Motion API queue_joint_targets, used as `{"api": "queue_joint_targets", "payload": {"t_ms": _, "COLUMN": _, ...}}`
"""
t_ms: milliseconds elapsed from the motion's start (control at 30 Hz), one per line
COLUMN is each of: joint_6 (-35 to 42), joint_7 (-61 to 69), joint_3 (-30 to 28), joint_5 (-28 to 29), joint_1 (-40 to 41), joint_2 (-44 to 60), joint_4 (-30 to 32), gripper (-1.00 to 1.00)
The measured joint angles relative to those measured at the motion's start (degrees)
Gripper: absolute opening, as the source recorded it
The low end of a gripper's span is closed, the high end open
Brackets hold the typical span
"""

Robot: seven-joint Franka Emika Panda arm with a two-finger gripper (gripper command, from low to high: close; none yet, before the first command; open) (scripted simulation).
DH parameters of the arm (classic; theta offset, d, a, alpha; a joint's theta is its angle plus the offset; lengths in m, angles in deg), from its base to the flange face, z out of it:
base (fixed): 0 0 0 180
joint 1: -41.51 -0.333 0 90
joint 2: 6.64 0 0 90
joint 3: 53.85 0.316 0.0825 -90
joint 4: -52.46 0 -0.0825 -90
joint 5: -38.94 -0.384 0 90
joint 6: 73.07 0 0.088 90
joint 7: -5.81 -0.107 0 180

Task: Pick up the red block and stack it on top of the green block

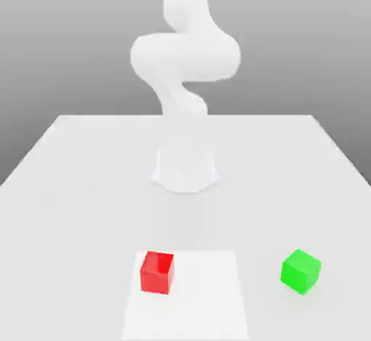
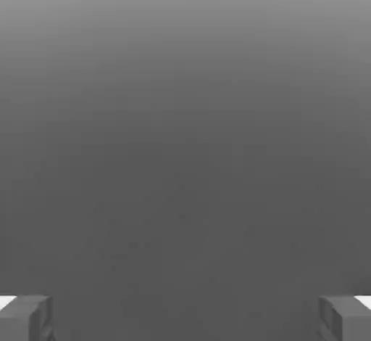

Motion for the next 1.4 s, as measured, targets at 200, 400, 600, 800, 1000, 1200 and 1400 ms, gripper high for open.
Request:
{"api": "queue_joint_targets", "payload": {"t_ms": 200, "joint_6": -7.78, "joint_7": -2.20, "joint_3": 0.46, "joint_5": 2.11, "joint_1": 2.58, "joint_2": 13.34, "joint_4": 7.50, "gripper": 0.00}}
{"api": "queue_joint_targets", "payload": {"t_ms": 400, "joint_6": -15.16, "joint_7": -3.49, "joint_3": -0.28, "joint_5": 3.03, "joint_1": 4.33, "joint_2": 25.87, "joint_4": 14.64, "gripper": 0.00}}
{"api": "queue_joint_targets", "payload": {"t_ms": 600, "joint_6": -22.59, "joint_7": -2.54, "joint_3": -1.50, "joint_5": 0.83, "joint_1": 5.23, "joint_2": 38.24, "joint_4": 21.80, "gripper": 0.00}}
{"api": "queue_joint_targets", "payload": {"t_ms": 800, "joint_6": -32.21, "joint_7": -1.24, "joint_3": -0.92, "joint_5": -1.32, "joint_1": 5.82, "joint_2": 50.57, "joint_4": 22.65, "gripper": 0.00}}
{"api": "queue_joint_targets", "payload": {"t_ms": 1000, "joint_6": -35.60, "joint_7": -1.35, "joint_3": -0.80, "joint_5": -1.17, "joint_1": 5.94, "joint_2": 54.57, "joint_4": 22.11, "gripper": -1.00}}
{"api": "queue_joint_targets", "payload": {"t_ms": 1200, "joint_6": -31.82, "joint_7": -1.39, "joint_3": -0.55, "joint_5": -1.16, "joint_1": 6.23, "joint_2": 50.10, "joint_4": 22.76, "gripper": -1.00}}
{"api": "queue_joint_targets", "payload": {"t_ms": 1400, "joint_6": -24.07, "joint_7": -6.82, "joint_3": 1.59, "joint_5": -0.92, "joint_1": 2.78, "joint_2": 42.03, "joint_4": 23.10, "gripper": -1.00}}
